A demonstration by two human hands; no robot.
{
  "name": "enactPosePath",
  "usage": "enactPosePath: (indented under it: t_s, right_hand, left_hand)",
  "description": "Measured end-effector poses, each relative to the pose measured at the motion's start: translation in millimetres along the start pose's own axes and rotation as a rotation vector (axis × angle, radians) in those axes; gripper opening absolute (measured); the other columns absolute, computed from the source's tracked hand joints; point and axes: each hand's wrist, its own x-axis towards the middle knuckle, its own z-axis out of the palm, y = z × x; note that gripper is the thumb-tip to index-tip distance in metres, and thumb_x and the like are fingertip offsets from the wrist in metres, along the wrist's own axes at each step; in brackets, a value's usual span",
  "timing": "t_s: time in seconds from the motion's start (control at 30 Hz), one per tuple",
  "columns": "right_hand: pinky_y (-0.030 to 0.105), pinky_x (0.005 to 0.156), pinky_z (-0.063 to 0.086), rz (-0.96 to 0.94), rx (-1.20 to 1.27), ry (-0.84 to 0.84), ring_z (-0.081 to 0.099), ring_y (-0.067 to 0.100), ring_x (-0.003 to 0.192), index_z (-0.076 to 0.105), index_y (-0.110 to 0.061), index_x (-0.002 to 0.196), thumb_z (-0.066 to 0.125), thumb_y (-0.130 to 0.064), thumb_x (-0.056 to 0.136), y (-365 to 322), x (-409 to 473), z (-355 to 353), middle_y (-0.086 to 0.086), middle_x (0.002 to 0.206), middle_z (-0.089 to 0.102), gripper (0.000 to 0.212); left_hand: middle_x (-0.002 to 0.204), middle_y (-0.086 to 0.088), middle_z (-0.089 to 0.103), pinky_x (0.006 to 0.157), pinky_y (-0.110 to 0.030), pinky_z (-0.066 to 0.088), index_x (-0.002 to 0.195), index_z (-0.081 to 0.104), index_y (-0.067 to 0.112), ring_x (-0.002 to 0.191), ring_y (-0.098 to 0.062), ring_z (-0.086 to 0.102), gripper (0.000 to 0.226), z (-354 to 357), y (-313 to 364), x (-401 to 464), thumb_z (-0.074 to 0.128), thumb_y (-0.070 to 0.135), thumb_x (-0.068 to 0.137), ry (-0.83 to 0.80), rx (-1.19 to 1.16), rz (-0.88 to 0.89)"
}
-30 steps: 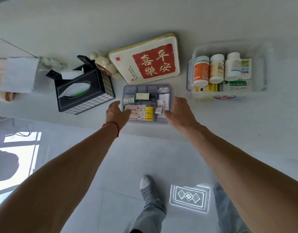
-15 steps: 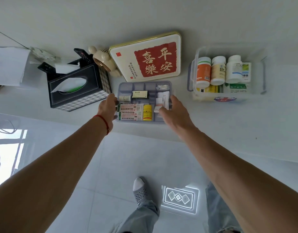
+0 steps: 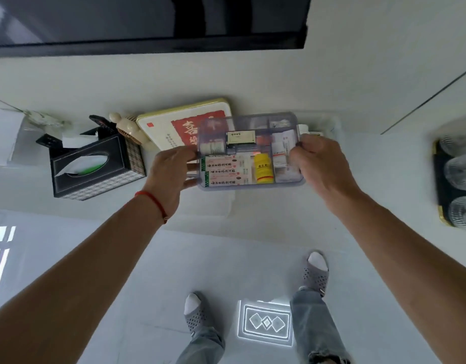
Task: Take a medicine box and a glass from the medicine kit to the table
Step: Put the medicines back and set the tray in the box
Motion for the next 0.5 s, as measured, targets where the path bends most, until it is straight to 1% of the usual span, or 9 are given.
enactPosePath:
  t_s: [0.07,0.1,0.13,0.2,0.27,0.33,0.4,0.43,0.5]
  right_hand:
    - [0.027,0.051,0.033,0.028,-0.045,0.029,0.052,0.009,0.055,0.055,-0.013,0.068,0.054,-0.022,0.078,8,13,-27,-0.013,0.056,0.058,0.014]
    - [0.028,0.053,0.034,0.038,-0.055,0.03,0.054,0.012,0.059,0.056,-0.011,0.069,0.054,-0.022,0.077,12,19,-38,-0.01,0.059,0.06,0.014]
    - [0.029,0.054,0.034,0.057,-0.059,0.033,0.053,0.017,0.06,0.056,-0.01,0.068,0.054,-0.021,0.076,16,24,-48,-0.006,0.062,0.059,0.014]
    - [0.03,0.054,0.033,0.103,-0.056,0.053,0.049,0.019,0.058,0.054,-0.01,0.063,0.054,-0.023,0.07,24,35,-65,0.0,0.062,0.057,0.014]
    - [0.031,0.054,0.031,0.124,-0.057,0.067,0.046,0.019,0.057,0.053,-0.007,0.064,0.051,-0.027,0.066,32,45,-74,0.003,0.063,0.055,0.019]
    - [0.031,0.052,0.028,0.146,-0.044,0.075,0.043,0.019,0.055,0.048,-0.008,0.063,0.052,-0.026,0.069,39,54,-76,0.001,0.058,0.051,0.02]
    - [0.03,0.049,0.025,0.169,-0.031,0.069,0.038,0.018,0.051,0.039,-0.012,0.061,0.054,-0.022,0.077,47,60,-74,-0.006,0.048,0.042,0.024]
    - [0.03,0.049,0.024,0.176,-0.032,0.064,0.037,0.017,0.05,0.036,-0.013,0.061,0.055,-0.02,0.079,51,63,-73,-0.007,0.046,0.039,0.027]
    - [0.03,0.048,0.024,0.18,-0.04,0.059,0.036,0.016,0.05,0.036,-0.015,0.062,0.055,-0.018,0.081,58,67,-70,-0.005,0.05,0.038,0.028]
  left_hand:
    - [0.098,-0.011,0.075,0.079,-0.039,0.062,0.094,0.068,0.012,0.095,-0.024,0.072,0.019,34,4,9,0.05,0.007,0.095,-0.028,0.018,0.014]
    - [0.098,-0.01,0.074,0.078,-0.038,0.062,0.094,0.068,0.012,0.095,-0.024,0.072,0.019,51,5,14,0.051,0.007,0.094,-0.032,0.056,0.016]
    - [0.099,-0.011,0.074,0.078,-0.037,0.062,0.094,0.069,0.01,0.097,-0.024,0.071,0.018,66,5,20,0.051,0.006,0.093,-0.026,0.097,0.016]
    - [0.097,-0.015,0.074,0.079,-0.04,0.062,0.09,0.068,0.002,0.097,-0.027,0.073,0.021,93,4,34,0.048,0.0,0.089,-0.009,0.132,0.01]
    - [0.093,-0.013,0.074,0.083,-0.044,0.062,0.081,0.068,0.009,0.098,-0.029,0.073,0.027,108,1,45,0.045,-0.003,0.088,-0.02,0.161,0.006]
    - [0.095,-0.01,0.071,0.089,-0.05,0.059,0.072,0.067,0.025,0.098,-0.029,0.07,0.034,117,-3,53,0.049,0.0,0.088,-0.028,0.265,0.032]
    - [0.095,-0.016,0.074,0.091,-0.056,0.056,0.063,0.071,0.025,0.096,-0.032,0.07,0.037,122,-7,59,0.054,0.0,0.084,0.019,0.294,0.054]
    - [0.095,-0.018,0.075,0.091,-0.056,0.056,0.061,0.074,0.026,0.094,-0.032,0.071,0.038,125,-9,61,0.055,0.0,0.081,0.048,0.292,0.062]
    - [0.094,-0.017,0.076,0.092,-0.054,0.057,0.06,0.076,0.032,0.092,-0.029,0.072,0.041,129,-13,62,0.058,0.001,0.079,0.082,0.313,0.081]
